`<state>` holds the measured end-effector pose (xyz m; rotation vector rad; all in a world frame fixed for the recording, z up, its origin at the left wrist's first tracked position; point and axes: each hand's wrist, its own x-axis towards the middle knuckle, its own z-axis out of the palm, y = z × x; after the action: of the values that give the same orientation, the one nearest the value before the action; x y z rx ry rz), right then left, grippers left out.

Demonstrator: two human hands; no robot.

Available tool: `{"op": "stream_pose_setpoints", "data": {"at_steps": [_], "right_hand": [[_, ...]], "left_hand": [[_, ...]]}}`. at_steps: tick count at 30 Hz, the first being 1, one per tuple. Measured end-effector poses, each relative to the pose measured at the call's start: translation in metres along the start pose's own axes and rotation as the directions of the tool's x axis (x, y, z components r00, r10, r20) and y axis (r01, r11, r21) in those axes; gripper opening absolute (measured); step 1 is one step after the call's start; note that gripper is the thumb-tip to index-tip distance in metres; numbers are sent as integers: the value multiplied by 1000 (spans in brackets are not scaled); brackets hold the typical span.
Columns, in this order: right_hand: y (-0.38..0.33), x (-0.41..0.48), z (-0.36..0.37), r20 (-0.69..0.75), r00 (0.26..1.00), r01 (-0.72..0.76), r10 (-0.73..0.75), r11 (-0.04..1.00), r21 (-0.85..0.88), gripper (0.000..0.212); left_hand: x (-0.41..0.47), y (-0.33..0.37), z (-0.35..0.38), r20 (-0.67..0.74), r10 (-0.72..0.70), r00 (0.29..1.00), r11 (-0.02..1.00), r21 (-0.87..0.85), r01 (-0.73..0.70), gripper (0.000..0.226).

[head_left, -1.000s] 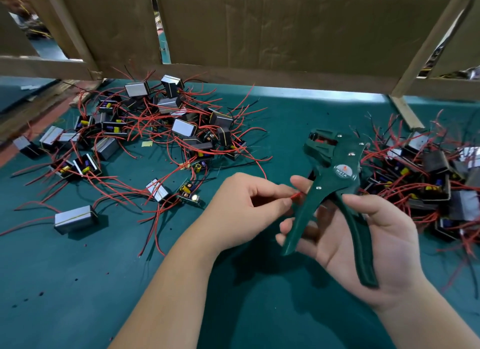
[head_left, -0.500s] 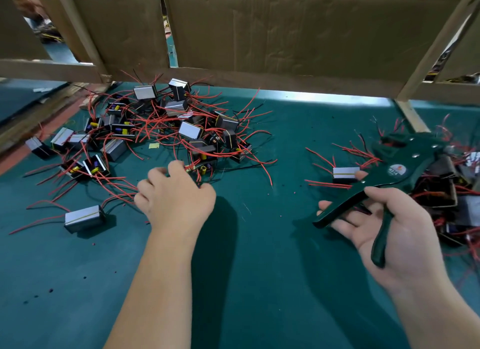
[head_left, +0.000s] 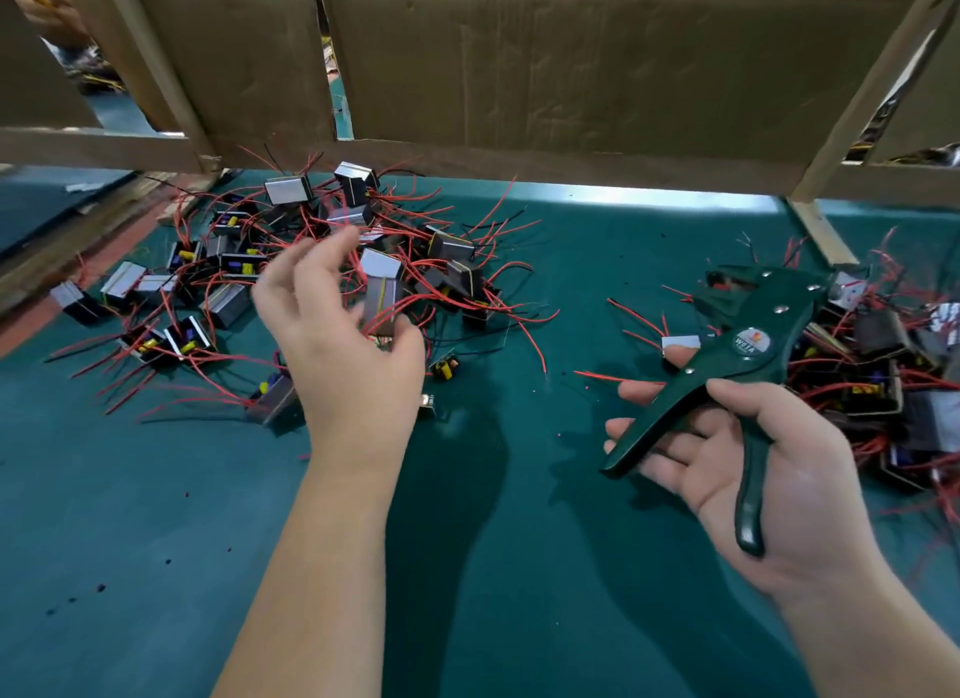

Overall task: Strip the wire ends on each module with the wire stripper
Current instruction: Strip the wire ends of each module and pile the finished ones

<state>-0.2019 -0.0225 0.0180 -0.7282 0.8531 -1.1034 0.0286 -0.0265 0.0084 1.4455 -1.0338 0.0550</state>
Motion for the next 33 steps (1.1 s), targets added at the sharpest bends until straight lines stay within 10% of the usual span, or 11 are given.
{"op": "stream_pose_setpoints", "data": {"at_steps": [6, 12, 17, 25, 33], "right_hand": [[5, 0, 2, 90, 995, 31, -32, 999, 11, 48], [13, 2, 4, 137, 989, -75, 59, 990, 120, 49], [15, 7, 6, 5, 994, -104, 105, 983, 151, 23], [15, 11, -2, -249, 969, 19, 3, 996, 89, 8], [11, 7, -2, -250, 968, 13, 14, 994, 108, 11]], "left_hand": [[-1, 5, 2, 126, -49, 991, 948, -306, 86, 72], [-13, 0, 10, 546, 14, 838, 994, -96, 46, 63], [-16, 1, 10, 613, -110, 783, 985, -37, 167, 76], [-16, 5, 13, 724, -284, 628, 926, 36, 377, 29], [-4, 16, 4, 430, -180, 885, 867, -356, 349, 68]]}}
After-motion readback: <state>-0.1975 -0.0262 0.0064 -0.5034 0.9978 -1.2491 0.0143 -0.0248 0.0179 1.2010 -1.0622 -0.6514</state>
